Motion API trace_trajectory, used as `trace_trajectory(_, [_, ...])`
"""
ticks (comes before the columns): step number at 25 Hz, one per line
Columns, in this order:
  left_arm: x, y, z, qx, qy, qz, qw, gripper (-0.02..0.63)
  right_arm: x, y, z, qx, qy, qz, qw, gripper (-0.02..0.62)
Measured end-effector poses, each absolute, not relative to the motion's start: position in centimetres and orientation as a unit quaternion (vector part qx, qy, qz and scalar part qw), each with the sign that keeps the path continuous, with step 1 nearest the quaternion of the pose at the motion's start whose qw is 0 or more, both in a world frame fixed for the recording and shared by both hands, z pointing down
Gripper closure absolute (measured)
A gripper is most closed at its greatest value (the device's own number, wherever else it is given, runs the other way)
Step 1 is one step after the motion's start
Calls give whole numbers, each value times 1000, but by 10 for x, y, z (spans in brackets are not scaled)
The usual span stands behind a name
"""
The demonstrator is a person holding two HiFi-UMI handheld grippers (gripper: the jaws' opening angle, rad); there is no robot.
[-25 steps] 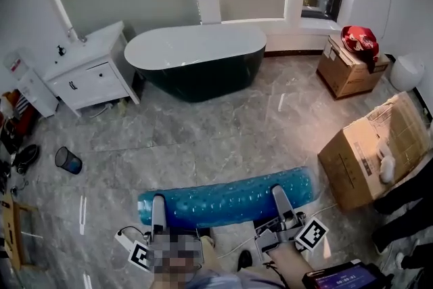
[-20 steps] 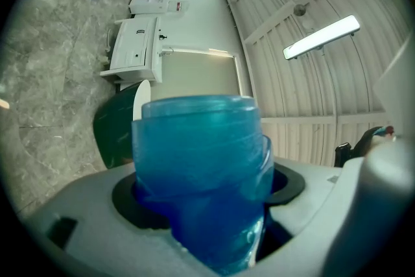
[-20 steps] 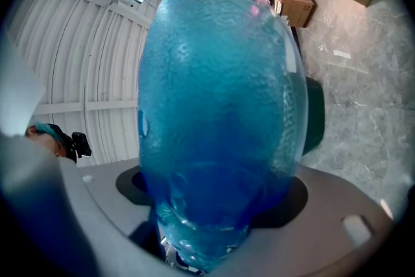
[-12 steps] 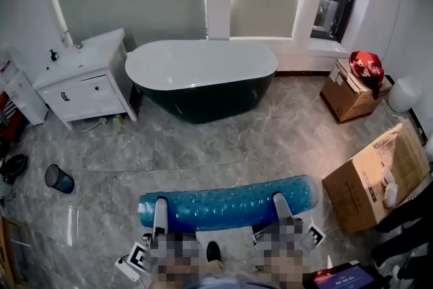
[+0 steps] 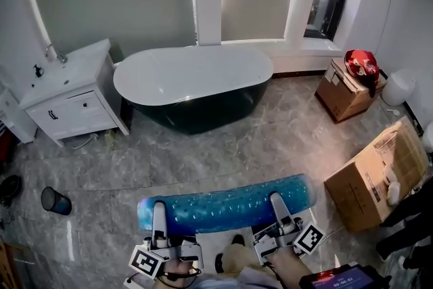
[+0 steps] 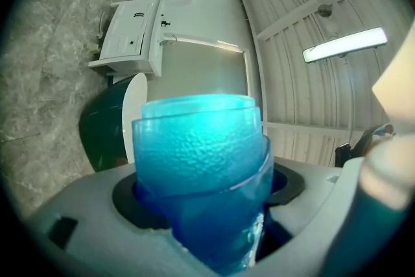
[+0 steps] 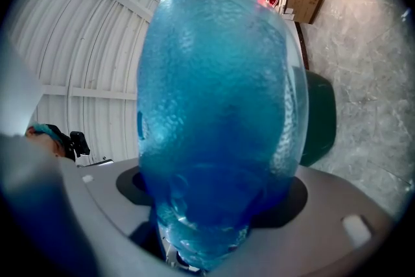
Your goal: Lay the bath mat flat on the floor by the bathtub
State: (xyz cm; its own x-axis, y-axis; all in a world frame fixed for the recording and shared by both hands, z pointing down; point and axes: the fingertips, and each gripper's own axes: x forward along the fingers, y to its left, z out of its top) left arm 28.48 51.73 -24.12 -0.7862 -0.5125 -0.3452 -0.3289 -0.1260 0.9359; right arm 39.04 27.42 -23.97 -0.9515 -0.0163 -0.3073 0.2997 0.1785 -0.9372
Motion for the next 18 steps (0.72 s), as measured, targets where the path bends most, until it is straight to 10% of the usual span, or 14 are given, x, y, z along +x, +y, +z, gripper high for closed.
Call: trace_trajectory(18, [42,387,-214,349,-659,-655,124,229,178,159,-204,33,748,-648,139,219])
